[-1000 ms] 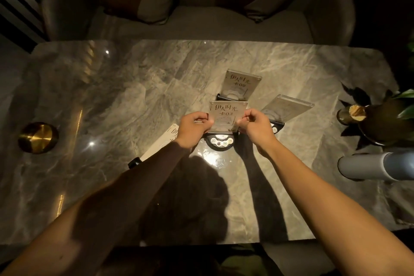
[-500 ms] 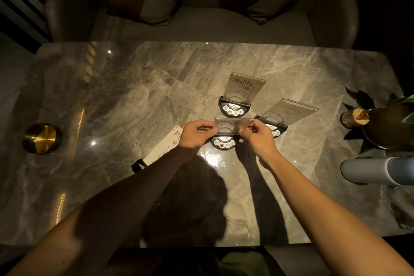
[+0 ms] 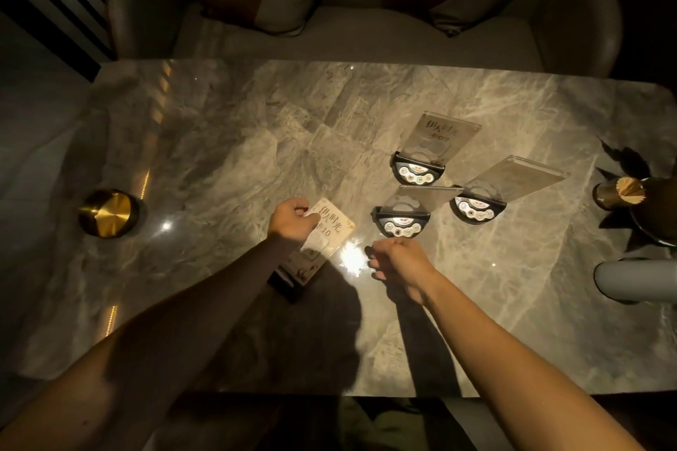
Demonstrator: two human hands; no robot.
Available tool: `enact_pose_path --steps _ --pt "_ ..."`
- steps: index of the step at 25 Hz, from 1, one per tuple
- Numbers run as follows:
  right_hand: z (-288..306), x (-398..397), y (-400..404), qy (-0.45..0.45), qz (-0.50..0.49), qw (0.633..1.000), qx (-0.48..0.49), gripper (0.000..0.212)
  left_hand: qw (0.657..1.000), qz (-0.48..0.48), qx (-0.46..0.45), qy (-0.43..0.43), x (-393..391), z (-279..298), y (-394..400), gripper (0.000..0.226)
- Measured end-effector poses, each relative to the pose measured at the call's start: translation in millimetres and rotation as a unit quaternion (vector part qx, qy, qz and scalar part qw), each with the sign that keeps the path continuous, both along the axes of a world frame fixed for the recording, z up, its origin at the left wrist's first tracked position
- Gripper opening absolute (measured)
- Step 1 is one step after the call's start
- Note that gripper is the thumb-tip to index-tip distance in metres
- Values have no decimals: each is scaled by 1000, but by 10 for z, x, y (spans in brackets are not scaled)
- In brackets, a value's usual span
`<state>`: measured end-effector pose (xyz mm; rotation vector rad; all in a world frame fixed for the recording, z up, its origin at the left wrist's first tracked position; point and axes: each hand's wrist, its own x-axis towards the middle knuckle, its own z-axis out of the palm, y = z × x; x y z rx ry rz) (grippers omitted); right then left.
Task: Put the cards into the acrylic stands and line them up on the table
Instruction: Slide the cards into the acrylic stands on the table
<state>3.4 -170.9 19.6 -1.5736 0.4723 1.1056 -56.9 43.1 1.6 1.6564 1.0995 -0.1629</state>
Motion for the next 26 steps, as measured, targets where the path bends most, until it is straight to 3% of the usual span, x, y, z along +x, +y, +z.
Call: enact_pose_path --steps 3,6,12,15,19,26 --pt "-143 -181 319 29 22 999 -18 22 998 -26 30 39 -173 -70 172 44" --pt "-252 -290 485 60 12 998 -5 37 998 -15 -4 58 -244 -137 205 43" --pt "-246 -357 724 69 -34 997 16 28 996 -55 14 62 -303 -260 307 40" --pt "-174 -257 824 23 -41 999 22 26 999 -24 -25 40 -295 -183 382 25" --pt "71 53 940 -80 -22 997 -1 7 995 -43 -34 -78 -151 126 479 17" --pt "534 438 1147 -218 -2 976 -12 25 986 -23 6 -167 177 410 574 8"
